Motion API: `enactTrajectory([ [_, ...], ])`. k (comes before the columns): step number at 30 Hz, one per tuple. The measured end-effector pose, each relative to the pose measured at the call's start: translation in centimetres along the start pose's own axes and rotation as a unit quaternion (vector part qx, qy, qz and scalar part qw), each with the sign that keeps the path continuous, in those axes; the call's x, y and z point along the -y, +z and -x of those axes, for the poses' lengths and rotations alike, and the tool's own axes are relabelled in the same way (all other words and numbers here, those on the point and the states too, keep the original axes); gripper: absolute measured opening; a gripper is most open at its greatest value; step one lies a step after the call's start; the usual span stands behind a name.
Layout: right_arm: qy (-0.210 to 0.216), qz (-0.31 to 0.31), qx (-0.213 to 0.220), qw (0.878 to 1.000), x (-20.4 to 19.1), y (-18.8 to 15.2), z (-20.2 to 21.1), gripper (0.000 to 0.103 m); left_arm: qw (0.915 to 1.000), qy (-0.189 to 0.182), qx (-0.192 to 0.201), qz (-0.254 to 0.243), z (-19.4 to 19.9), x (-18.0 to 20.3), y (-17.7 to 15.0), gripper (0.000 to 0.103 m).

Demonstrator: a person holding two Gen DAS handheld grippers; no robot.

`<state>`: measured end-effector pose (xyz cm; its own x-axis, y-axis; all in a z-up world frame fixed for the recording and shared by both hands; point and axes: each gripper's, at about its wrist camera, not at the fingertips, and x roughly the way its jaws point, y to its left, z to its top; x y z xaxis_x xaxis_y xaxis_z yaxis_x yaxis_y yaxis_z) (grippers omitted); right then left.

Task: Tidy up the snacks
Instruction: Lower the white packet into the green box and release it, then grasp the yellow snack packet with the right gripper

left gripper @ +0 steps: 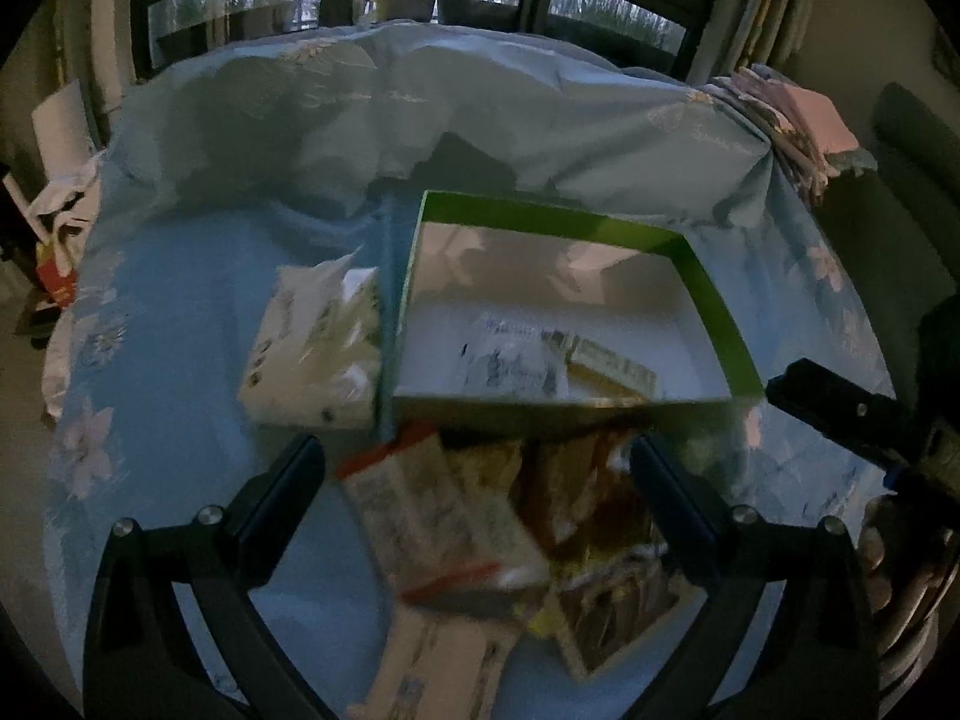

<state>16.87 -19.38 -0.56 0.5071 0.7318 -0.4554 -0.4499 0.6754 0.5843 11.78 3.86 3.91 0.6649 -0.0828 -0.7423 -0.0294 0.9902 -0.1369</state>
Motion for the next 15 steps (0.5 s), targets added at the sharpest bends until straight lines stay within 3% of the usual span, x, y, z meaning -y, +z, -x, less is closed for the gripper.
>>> enactTrajectory([
  [8,0.030,-0.002,-0.021,0.999,-1.0,-4.1,1.7,0.073,0.9998,0.009,-0.013,-0.009,1.1,-1.4,-5.9,0.103],
  [15,0.069,-0.030,-0.094,0.993,-2.2,-9.6,-0.6,0.073,0.9992,-0.017,-0.033,-0.017,0.0,-2.7,-10.4,0.102],
])
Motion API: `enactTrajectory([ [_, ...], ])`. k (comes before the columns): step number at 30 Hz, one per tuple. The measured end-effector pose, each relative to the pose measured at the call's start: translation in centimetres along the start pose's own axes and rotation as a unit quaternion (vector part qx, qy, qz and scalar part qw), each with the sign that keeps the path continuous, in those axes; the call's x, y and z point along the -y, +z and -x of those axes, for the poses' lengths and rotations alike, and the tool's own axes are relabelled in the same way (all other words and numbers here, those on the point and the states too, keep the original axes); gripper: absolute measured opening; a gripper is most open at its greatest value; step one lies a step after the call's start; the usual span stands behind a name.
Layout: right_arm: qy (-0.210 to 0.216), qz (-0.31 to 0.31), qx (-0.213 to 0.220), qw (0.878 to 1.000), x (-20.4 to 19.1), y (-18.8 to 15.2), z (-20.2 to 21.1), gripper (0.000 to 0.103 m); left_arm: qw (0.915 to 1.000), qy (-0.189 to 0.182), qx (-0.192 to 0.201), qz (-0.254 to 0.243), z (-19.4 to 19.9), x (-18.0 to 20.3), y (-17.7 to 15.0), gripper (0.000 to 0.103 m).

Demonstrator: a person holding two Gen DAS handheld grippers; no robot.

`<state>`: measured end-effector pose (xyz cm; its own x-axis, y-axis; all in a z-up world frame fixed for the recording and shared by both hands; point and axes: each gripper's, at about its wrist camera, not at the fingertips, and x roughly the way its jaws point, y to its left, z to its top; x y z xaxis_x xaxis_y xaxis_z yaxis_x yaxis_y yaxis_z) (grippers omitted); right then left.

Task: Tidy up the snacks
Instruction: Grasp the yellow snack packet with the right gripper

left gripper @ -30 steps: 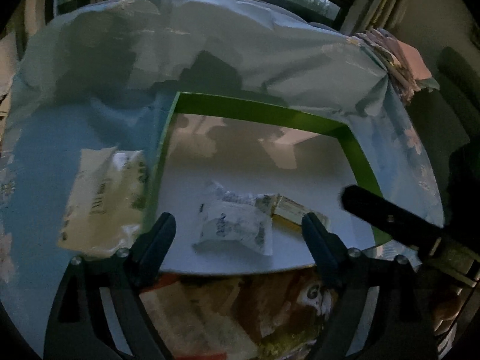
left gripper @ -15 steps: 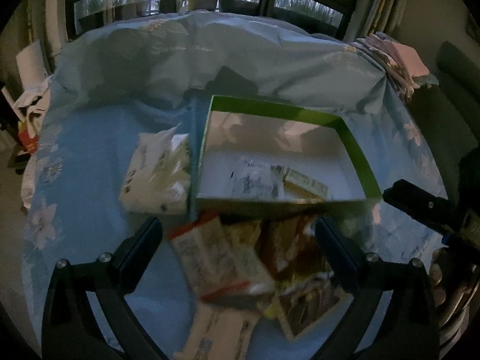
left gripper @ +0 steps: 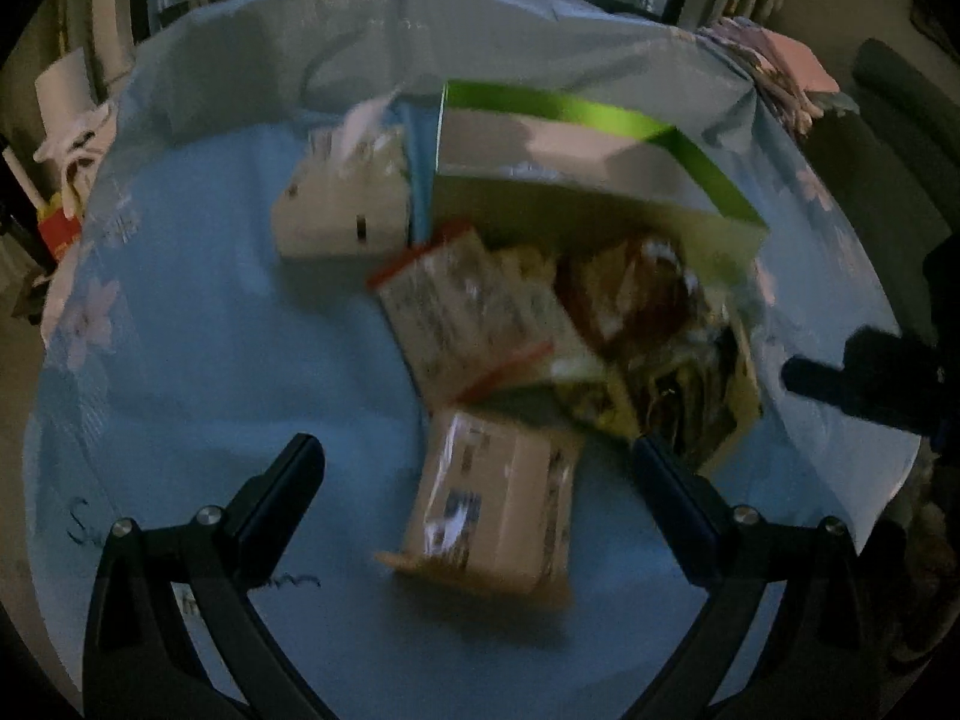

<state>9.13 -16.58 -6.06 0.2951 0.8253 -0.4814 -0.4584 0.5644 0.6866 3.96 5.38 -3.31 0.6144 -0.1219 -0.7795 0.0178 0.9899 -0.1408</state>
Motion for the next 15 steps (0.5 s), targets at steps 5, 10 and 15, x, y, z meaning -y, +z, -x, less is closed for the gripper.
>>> enactTrajectory([
  [5,0.008,-0.020,-0.042,0.999,-0.8,-1.7,-3.3,0.073,0.9994,-0.031,0.001,-0.014,0.6,-0.1,-1.1,0.103],
  [10,0.014,-0.046,-0.067,0.997,-1.3,-2.4,-5.7,0.073,0.9990,-0.043,-0.004,-0.010,0.3,-0.9,-2.3,0.102],
  [15,0.002,-0.057,-0.082,0.995,-1.8,-2.8,-7.3,0.073,0.9988,-0.044,-0.023,-0.001,-0.7,-1.7,-3.1,0.101],
])
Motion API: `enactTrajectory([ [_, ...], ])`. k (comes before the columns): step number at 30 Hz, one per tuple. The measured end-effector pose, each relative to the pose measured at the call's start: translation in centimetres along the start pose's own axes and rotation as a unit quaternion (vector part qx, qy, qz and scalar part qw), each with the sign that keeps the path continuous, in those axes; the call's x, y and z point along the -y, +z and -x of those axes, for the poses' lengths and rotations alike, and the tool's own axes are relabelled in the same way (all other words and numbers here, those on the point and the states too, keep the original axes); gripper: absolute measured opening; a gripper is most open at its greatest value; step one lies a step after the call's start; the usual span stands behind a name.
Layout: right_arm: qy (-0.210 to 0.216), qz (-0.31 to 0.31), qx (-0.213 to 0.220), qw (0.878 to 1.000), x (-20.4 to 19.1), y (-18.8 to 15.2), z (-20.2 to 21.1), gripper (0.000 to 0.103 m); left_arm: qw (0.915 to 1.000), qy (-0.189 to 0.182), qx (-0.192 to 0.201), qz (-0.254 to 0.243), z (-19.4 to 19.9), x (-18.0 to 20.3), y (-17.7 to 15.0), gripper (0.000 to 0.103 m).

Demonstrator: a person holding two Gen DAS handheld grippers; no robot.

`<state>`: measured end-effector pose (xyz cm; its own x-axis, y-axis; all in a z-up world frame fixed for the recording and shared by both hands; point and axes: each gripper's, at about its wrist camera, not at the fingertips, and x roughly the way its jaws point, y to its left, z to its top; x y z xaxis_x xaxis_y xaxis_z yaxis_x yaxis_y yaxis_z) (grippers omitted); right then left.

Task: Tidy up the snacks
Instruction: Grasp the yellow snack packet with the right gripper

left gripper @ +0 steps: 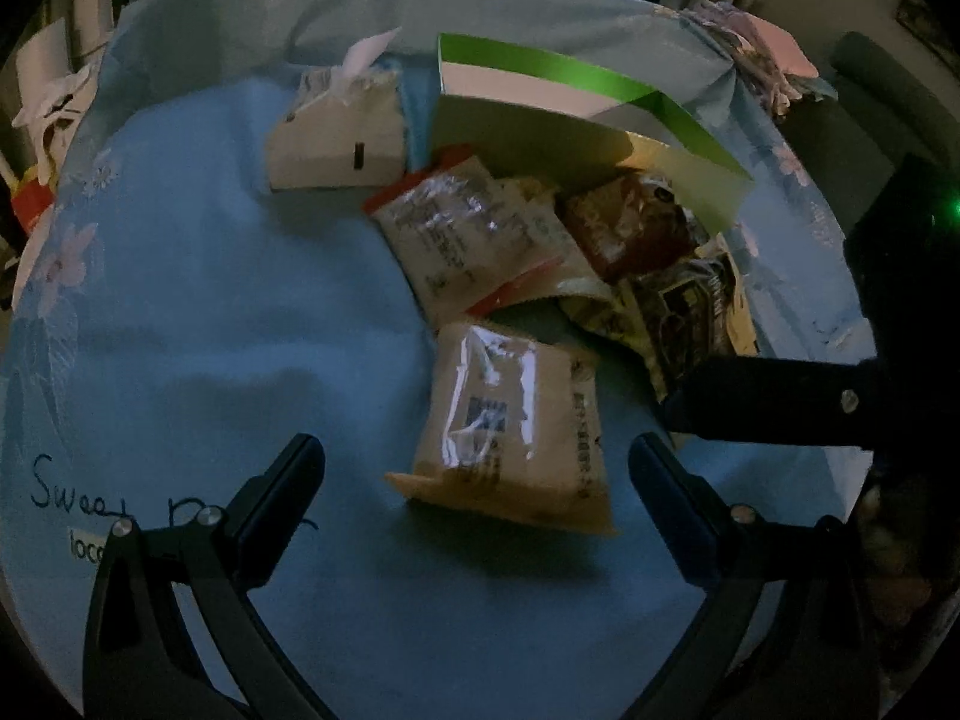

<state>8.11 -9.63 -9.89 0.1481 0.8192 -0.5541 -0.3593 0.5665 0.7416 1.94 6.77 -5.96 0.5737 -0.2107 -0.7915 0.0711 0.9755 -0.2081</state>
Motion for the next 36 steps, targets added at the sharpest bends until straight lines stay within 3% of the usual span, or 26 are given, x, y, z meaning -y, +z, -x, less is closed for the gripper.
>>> enactTrajectory([
  [6,-0.018,-0.001,-0.024,1.000,-0.8,-0.2,-2.0,0.073,0.9998,-0.017,-0.005,0.000,-0.1,0.1,-0.2,0.092],
  [13,-0.053,0.013,-0.040,0.998,-1.4,-0.1,-3.5,0.073,0.9998,-0.008,-0.015,-0.008,-1.0,0.7,-0.2,0.076],
  [17,-0.067,0.022,-0.041,0.997,-1.5,-0.3,-3.9,0.070,0.9998,-0.009,-0.016,-0.006,-0.9,0.6,-0.3,0.076],
  [21,-0.089,0.034,-0.042,0.995,-1.5,-0.2,-4.1,0.055,0.9998,-0.008,-0.015,-0.006,-1.0,0.6,-0.4,0.073],
  [24,-0.093,0.037,-0.048,0.994,-1.6,-0.1,-4.4,0.050,0.9998,-0.004,-0.017,-0.012,-1.1,0.7,-0.5,0.072],
  [36,-0.067,0.057,-0.027,0.996,-2.2,-1.0,-2.9,0.047,0.9994,0.012,0.009,-0.032,0.5,1.9,-0.6,0.070],
])
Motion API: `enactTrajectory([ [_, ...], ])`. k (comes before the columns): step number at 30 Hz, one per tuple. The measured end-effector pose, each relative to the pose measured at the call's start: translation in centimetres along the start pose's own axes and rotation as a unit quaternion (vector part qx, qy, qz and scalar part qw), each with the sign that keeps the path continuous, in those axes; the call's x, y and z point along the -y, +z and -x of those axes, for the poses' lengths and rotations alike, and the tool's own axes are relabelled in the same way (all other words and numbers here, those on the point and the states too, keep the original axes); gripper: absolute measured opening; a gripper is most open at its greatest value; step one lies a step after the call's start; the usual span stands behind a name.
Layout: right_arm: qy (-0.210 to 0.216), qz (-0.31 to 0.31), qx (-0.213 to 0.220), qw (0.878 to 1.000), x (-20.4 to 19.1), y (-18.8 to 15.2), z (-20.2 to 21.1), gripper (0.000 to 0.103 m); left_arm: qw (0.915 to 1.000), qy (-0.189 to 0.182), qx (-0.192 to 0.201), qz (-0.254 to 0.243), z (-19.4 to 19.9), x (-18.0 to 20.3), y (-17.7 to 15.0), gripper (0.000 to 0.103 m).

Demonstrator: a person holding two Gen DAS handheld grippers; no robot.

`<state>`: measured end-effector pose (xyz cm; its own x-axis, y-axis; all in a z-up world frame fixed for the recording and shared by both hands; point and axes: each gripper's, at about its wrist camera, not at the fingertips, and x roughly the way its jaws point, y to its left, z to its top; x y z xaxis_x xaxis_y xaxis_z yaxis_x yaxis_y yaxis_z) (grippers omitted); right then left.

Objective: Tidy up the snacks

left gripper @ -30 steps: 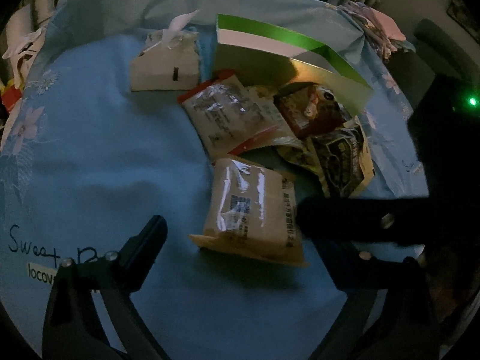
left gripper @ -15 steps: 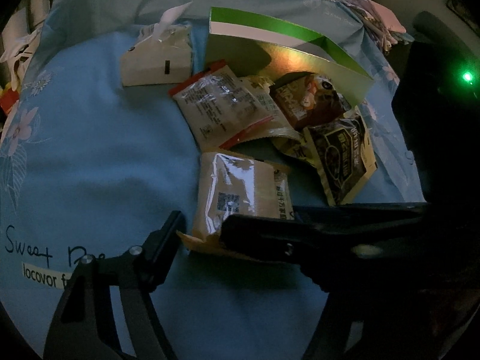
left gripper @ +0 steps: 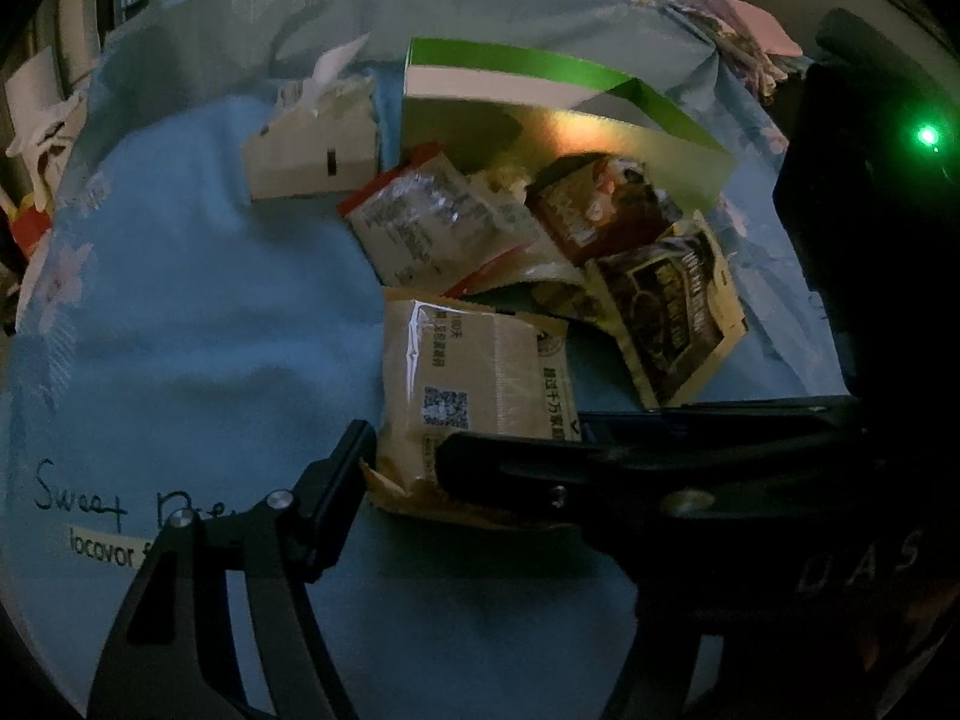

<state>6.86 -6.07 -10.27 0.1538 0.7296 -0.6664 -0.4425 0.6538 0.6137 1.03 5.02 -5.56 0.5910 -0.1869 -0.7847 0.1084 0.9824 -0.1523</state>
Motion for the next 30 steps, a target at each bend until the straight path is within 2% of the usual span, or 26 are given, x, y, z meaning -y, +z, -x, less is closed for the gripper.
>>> enactTrajectory([
  [8,0.001,0.031,0.038,0.999,-0.8,0.0,2.9,0.047,0.9988,0.005,0.046,-0.016,1.7,1.6,1.3,0.070],
  [14,-0.004,0.041,0.062,0.997,-0.5,0.6,4.9,0.047,0.9975,0.004,0.065,-0.027,1.6,3.1,2.7,0.070],
  [30,-0.015,0.038,0.138,0.990,1.5,5.7,9.6,0.047,0.9910,-0.014,0.107,-0.080,0.5,6.2,9.7,0.070],
])
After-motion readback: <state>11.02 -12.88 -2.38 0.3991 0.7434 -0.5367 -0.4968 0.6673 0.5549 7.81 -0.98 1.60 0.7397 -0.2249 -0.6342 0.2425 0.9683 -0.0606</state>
